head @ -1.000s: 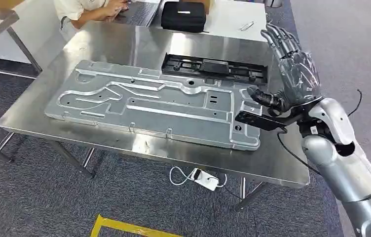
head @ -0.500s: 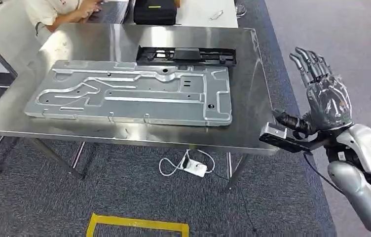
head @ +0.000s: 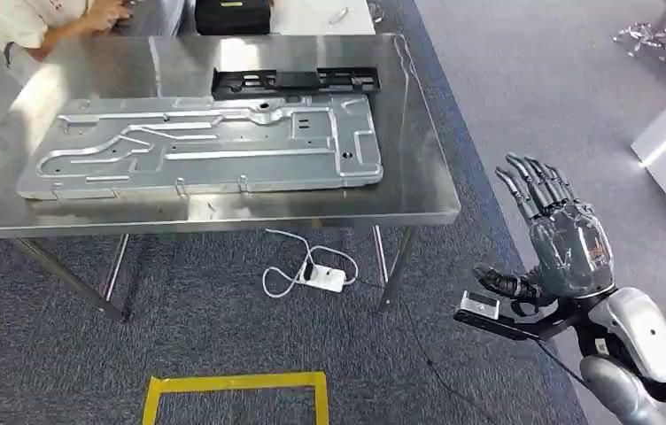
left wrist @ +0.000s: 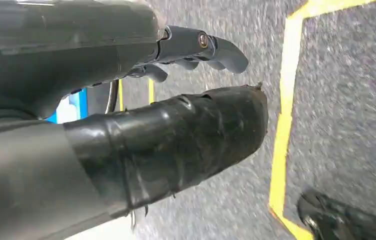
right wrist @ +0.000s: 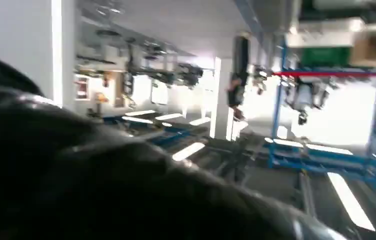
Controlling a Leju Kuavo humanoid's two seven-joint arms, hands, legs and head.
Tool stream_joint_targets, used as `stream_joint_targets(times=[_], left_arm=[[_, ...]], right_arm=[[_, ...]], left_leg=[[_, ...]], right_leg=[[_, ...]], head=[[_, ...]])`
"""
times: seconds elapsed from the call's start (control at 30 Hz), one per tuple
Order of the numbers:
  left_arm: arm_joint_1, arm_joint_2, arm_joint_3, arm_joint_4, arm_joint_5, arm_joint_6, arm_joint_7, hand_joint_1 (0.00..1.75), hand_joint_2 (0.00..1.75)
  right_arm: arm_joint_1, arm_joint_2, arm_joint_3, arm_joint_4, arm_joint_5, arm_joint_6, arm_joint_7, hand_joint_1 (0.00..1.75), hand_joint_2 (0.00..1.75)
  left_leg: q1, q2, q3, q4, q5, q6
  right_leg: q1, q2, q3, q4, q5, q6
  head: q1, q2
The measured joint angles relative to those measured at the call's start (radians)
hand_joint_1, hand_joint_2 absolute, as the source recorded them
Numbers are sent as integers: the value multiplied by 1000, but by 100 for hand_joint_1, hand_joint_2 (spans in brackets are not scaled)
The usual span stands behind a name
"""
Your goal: Take the parts from the cabinet and place them on the table.
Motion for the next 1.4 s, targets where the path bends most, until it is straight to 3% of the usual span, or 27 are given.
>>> stream_joint_targets(times=[0.03,0.07,0.1,0.13,0.23,0.27,0.33,0.4,0.43,0.5,0.57,0.63,0.7,0.77,0.8,0.83,0.87,0.9,0.93,1.0,1.07,1.13,1.17,1.27,1.3,1.33,1.4], left_arm=[[1,0,-3,0,-5,1,1,0,0],[2,0,-5,0,-8,1,3,0,0],[2,2,-6,0,-9,1,3,0,0],[7,2,-7,0,-9,1,3,0,0],[16,4,-10,0,-18,3,17,0,0],[20,6,-10,0,-21,3,27,0,0],[27,8,-10,0,-29,2,45,0,0],[32,14,-11,0,-43,-1,59,0,0],[32,16,-14,0,-55,-2,64,0,0],[30,17,-23,0,-74,0,71,0,0],[25,17,-27,0,-82,3,74,0,0],[23,17,-34,0,-94,7,74,0,0],[24,18,-44,0,-104,14,68,0,0],[23,18,-50,1,-114,29,41,0,0],[18,18,-53,2,-115,37,23,0,0],[18,18,-56,2,-114,46,5,0,0],[19,19,-58,2,-103,57,-12,0,0],[19,23,-57,2,-89,64,-21,0,0],[17,27,-56,2,-83,67,-26,0,0],[7,39,-57,2,-80,71,-40,0,0],[-6,47,-57,2,-83,79,-30,0,0],[-14,43,-68,3,-112,96,-14,0,0],[-10,34,-72,3,-121,115,-3,0,0],[-15,5,-79,3,-126,148,13,0,0],[-15,3,-80,2,-126,148,16,0,0],[-9,-8,-81,2,-125,148,18,0,0],[10,-19,-81,2,-121,142,23,0,0]], right_arm=[[31,0,0,-10,16,-4,8,0,0],[67,0,0,-21,33,-14,22,0,0],[106,0,0,-34,48,-32,39,0,0],[151,0,-2,-48,56,-47,58,0,0],[279,3,-10,-67,55,-99,140,0,0],[321,10,-11,-66,40,-118,179,0,0],[365,31,-11,-48,-28,-144,246,0,0],[370,77,-14,32,-147,-131,257,0,0],[363,111,-21,109,-224,-106,247,0,0],[351,171,-37,271,-326,-85,206,0,0],[339,214,-50,396,-356,-80,164,0,0],[322,243,-72,482,-410,-37,153,0,0],[307,278,-97,610,-493,3,95,0,0],[301,310,-128,790,-584,25,-21,0,0],[295,327,-144,884,-627,39,-72,0,0],[283,342,-161,969,-664,61,-126,0,0],[269,364,-195,1103,-725,98,-185,0,0],[258,382,-227,1196,-766,118,-212,0,0],[250,399,-255,1268,-793,126,-213,0,0],[230,436,-306,1397,-845,132,-179,0,0],[215,476,-357,1486,-904,163,-167,0,0],[193,513,-406,1532,-957,201,-155,0,0],[178,533,-430,1555,-964,211,-146,0,0],[174,570,-470,1610,-963,220,-134,0,0],[172,584,-476,1628,-961,226,-130,0,0],[167,586,-482,1635,-959,230,-130,0,0],[164,594,-489,1645,-949,243,-129,0,0]], left_leg=[[0,8,-22,11,6,-3],[-1,15,-38,23,11,-6],[-4,19,-45,36,12,-9],[-5,21,-49,45,15,-13],[0,44,-48,39,35,-33],[-1,41,-54,45,31,-42],[6,-28,-73,108,-82,-54],[8,-49,-89,231,-186,-57],[8,-51,-91,288,-201,-57],[8,-55,-53,290,-141,-55],[8,-68,51,159,-72,-49],[6,-143,163,-12,-121,-38],[1,-128,157,-19,-122,-33],[7,-108,141,-29,-94,-16],[8,-87,133,-32,-79,-7],[7,-82,120,-34,-68,4],[4,-68,102,-33,-55,7],[1,-54,85,-30,-43,8],[-1,-40,66,-27,-32,7],[-4,-13,27,-16,-12,3],[-4,12,-14,4,3,-5],[-9,32,-36,29,9,-15],[-9,52,-43,38,13,-21],[-4,79,-47,37,40,-40],[2,30,-53,52,12,-55],[2,-17,-66,86,-47,-59],[5,-50,-93,212,-168,-58]], right_leg=[[-1,-6,53,-50,39,-1],[0,-25,131,-140,40,-4],[4,-61,207,-239,-10,-9],[16,-75,260,-326,-52,-15],[21,-58,244,-337,-47,-39],[9,-52,236,-350,-29,-49],[10,-36,204,-349,-2,-66],[11,-11,170,-348,25,-67],[11,2,150,-346,41,-65],[10,21,113,-337,67,-60],[6,41,68,-320,91,-53],[9,62,44,-307,111,-40],[7,77,45,-322,136,-24],[6,94,43,-337,163,-7],[4,61,31,-317,126,-12],[6,33,20,-282,66,-13],[2,14,5,-208,-21,-10],[2,7,-7,-132,-79,-6],[1,4,-16,-59,-101,-1],[0,2,4,-2,-41,3],[-2,-10,98,-87,26,2],[3,-70,273,-286,-33,-4],[8,-66,293,-350,-70,-15],[11,-42,259,-347,-43,-44],[8,-41,249,-348,-31,-51],[8,-34,234,-348,-20,-63],[14,-17,200,-345,6,-72]], head=[[0,0],[0,0],[0,0],[0,0],[-2,0],[-1,0],[-2,0],[-2,0],[-2,0],[-2,0],[-2,0],[-2,0],[-2,0],[-1,0],[-2,0],[3,0],[4,0],[6,0],[5,0],[5,0],[6,0],[8,0],[4,0],[5,0],[6,0],[4,0],[4,0]])
